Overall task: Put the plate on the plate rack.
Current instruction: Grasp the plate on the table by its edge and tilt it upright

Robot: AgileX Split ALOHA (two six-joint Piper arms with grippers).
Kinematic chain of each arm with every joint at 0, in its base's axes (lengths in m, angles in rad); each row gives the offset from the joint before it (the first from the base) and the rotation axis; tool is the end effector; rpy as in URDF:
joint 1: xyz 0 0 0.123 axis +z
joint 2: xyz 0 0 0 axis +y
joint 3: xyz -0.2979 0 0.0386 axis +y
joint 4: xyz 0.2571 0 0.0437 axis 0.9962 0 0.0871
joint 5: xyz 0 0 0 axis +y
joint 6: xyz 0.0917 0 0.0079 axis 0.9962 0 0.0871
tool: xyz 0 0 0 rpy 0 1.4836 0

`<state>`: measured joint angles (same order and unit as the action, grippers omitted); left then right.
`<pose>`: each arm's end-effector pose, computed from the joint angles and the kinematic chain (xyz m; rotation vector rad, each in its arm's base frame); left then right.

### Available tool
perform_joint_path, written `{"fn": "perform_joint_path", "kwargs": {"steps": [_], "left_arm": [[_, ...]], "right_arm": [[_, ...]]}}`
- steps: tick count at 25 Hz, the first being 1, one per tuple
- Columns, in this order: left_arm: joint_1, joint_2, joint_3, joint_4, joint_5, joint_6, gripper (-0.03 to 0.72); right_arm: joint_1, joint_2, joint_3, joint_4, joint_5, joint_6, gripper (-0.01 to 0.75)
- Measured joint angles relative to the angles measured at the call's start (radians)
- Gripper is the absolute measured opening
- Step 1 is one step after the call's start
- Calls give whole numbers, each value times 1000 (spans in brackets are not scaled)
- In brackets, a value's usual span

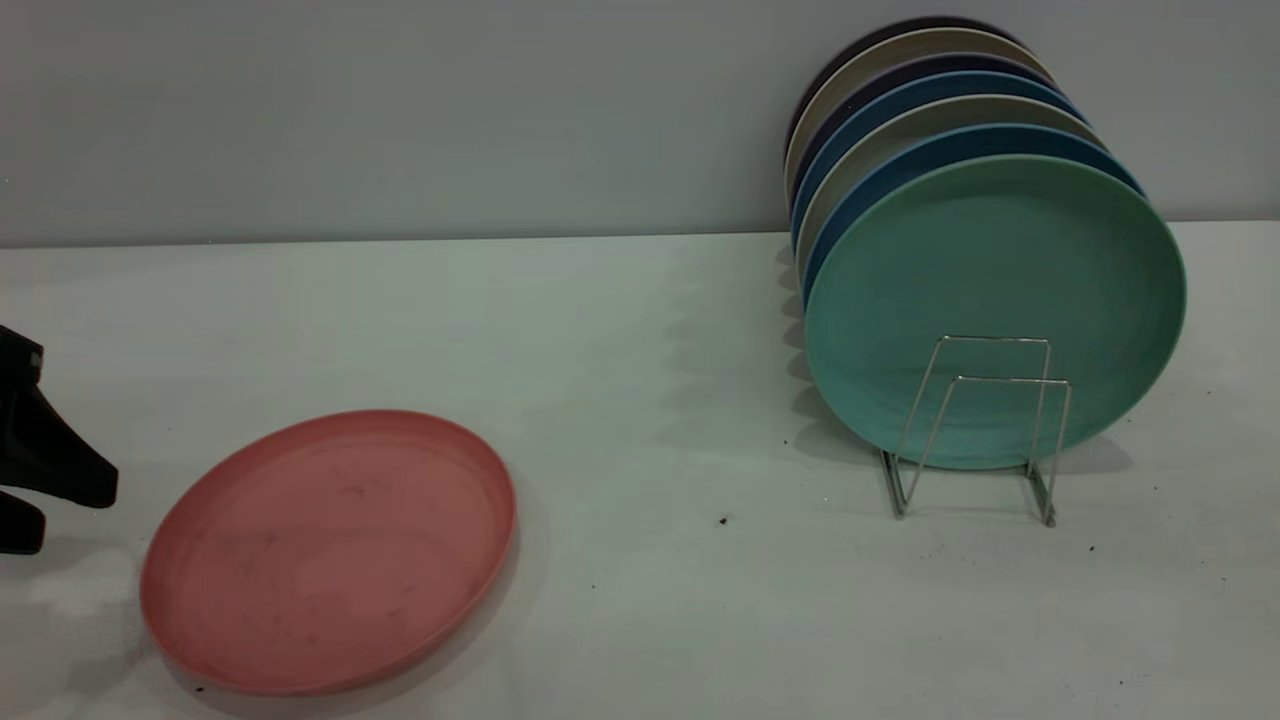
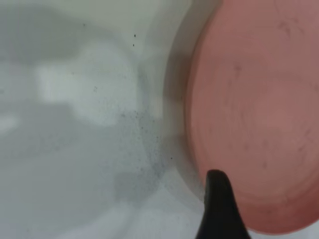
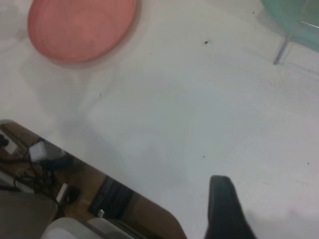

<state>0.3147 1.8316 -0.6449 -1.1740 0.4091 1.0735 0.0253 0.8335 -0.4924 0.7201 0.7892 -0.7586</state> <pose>0.2735 0.0534 0.0972 -0.4465 2.7224 -0.4682 0.1344 0.0466 0.2608 -0.4794 2.3494 0.5167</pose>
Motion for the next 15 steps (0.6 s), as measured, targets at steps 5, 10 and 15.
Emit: {"fn": "perform_joint_path", "kwargs": {"steps": [5,10,15], "left_arm": [[0,0,0,-1,-5,-18,516],[0,0,0,-1,-29,-15,516],[0,29,-2,-7,-30,-5,516]], "right_arm": [[0,0,0,0,1,0,475],[0,0,0,0,1,0,475],[0,0,0,0,1,0,475]]}}
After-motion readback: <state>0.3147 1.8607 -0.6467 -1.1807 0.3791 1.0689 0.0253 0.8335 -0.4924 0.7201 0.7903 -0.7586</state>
